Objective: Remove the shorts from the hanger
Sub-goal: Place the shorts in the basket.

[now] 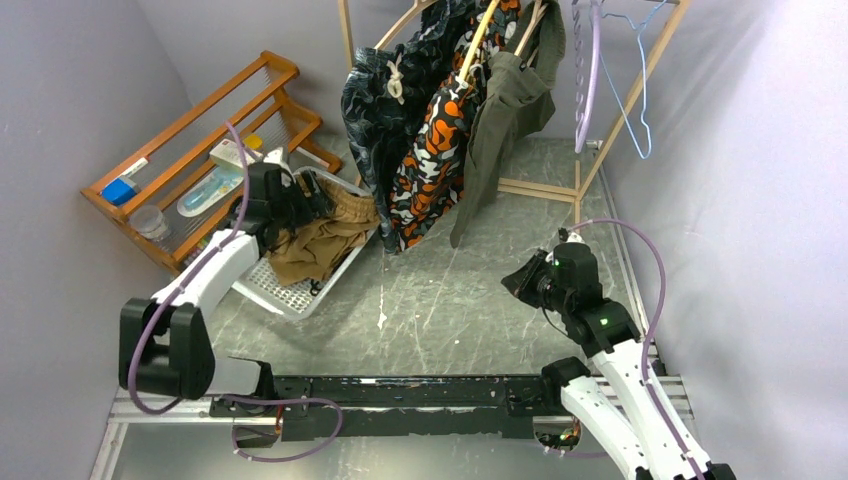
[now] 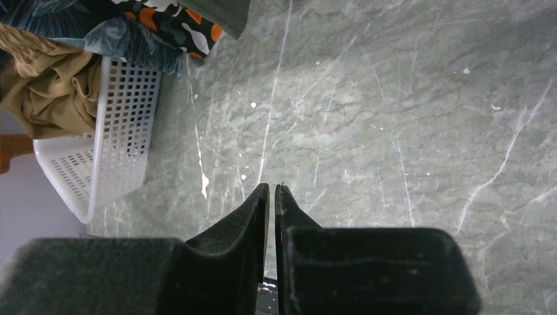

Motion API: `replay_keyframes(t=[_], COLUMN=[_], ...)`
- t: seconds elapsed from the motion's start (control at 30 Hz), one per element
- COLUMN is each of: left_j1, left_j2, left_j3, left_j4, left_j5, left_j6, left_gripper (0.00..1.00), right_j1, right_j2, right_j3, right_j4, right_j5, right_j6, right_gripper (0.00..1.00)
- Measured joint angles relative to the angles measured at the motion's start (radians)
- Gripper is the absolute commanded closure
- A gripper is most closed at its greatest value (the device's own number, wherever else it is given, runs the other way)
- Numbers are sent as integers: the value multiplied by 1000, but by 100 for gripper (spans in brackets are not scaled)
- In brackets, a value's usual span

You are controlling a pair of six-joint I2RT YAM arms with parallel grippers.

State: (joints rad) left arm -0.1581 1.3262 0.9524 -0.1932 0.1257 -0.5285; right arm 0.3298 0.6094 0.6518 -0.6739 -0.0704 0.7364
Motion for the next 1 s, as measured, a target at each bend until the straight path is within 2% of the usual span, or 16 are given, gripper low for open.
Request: replay_keyframes(t=[0.2,0.27,0.4,0.53,0.7,0.83,1.0], left_j1=[5,8,11,11,11,11,11], left_j2=[131,142,130,74,-66,-177,-240], left_j3=[-207,-228,-229,-219,-165,-127,-114], left_j4=[129,171,177,127,3,-51,-122], left_j5=[11,23,27,20,-27,-76,-143], left_j6=[-63,-88,-103,-95,-63,-47,-44], left_gripper=[25,25,19,12,5,5,5], right_j1=[0,0,0,0,0,0,0], right_j2=[1,-3,-8,-3,11,15,14], right_j3=[1,1,6,23,60,85,94], right_j4=[-28,-35,-43,-46,-50,-50,-50], right_j5=[12,16,20,20,24,34,36], right_j6=[-1,-1,0,0,-5,-16,-19], right_gripper=[87,87,87,86,84,80,79])
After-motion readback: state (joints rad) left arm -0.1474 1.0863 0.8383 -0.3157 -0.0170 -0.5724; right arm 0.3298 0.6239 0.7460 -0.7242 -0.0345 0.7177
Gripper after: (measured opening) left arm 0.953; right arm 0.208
